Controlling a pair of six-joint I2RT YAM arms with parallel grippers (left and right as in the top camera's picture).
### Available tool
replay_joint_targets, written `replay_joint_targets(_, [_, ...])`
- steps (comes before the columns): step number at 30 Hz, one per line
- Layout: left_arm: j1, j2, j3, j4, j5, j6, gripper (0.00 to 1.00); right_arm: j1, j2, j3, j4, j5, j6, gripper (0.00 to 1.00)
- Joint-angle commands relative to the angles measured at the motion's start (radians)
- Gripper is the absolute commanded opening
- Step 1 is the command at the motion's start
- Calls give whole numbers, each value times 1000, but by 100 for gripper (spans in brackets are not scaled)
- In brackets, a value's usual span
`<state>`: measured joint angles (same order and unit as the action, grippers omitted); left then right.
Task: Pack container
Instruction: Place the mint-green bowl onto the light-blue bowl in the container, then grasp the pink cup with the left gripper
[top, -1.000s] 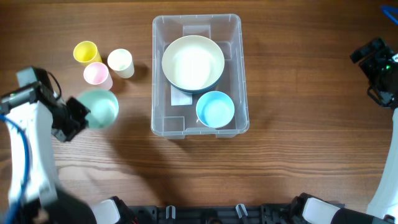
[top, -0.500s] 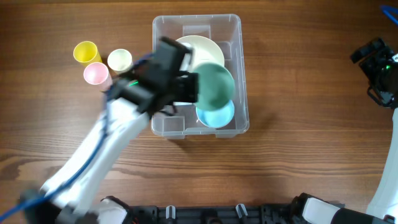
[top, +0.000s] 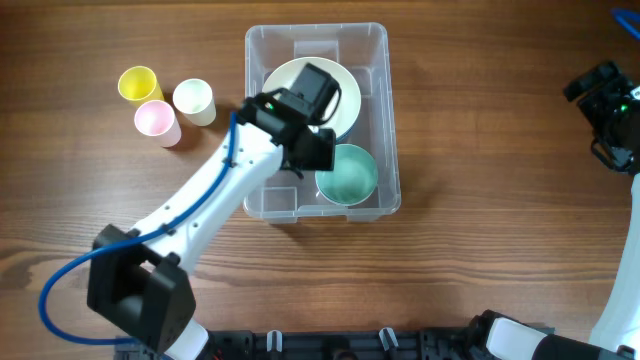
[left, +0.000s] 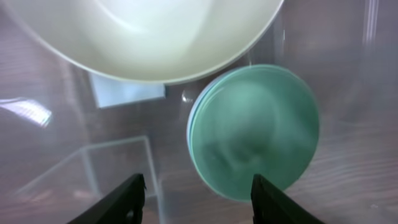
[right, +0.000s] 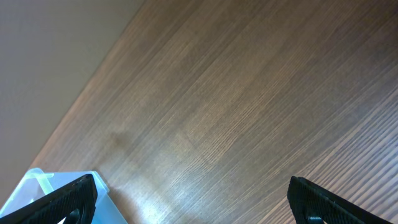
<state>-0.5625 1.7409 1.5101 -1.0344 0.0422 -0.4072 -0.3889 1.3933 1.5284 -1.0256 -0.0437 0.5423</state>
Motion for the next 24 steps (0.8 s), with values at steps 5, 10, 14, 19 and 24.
replay_joint_targets(5, [351,-254,198,-146,-189,-5,72,2,8,10,1,14,10,100])
replay_joint_targets(10, [726,-215,198,-183,-62,43,68,2,8,10,1,14,9,100])
replay_joint_targets(14, [883,-89,197,-194,5,63,67,2,8,10,1,14,9,100])
replay_joint_targets(19, [921,111,197,-177,93,64,65,2,8,10,1,14,9,100])
replay_joint_targets(24, [918,288,197,-104,125,64,55,2,8,10,1,14,9,100])
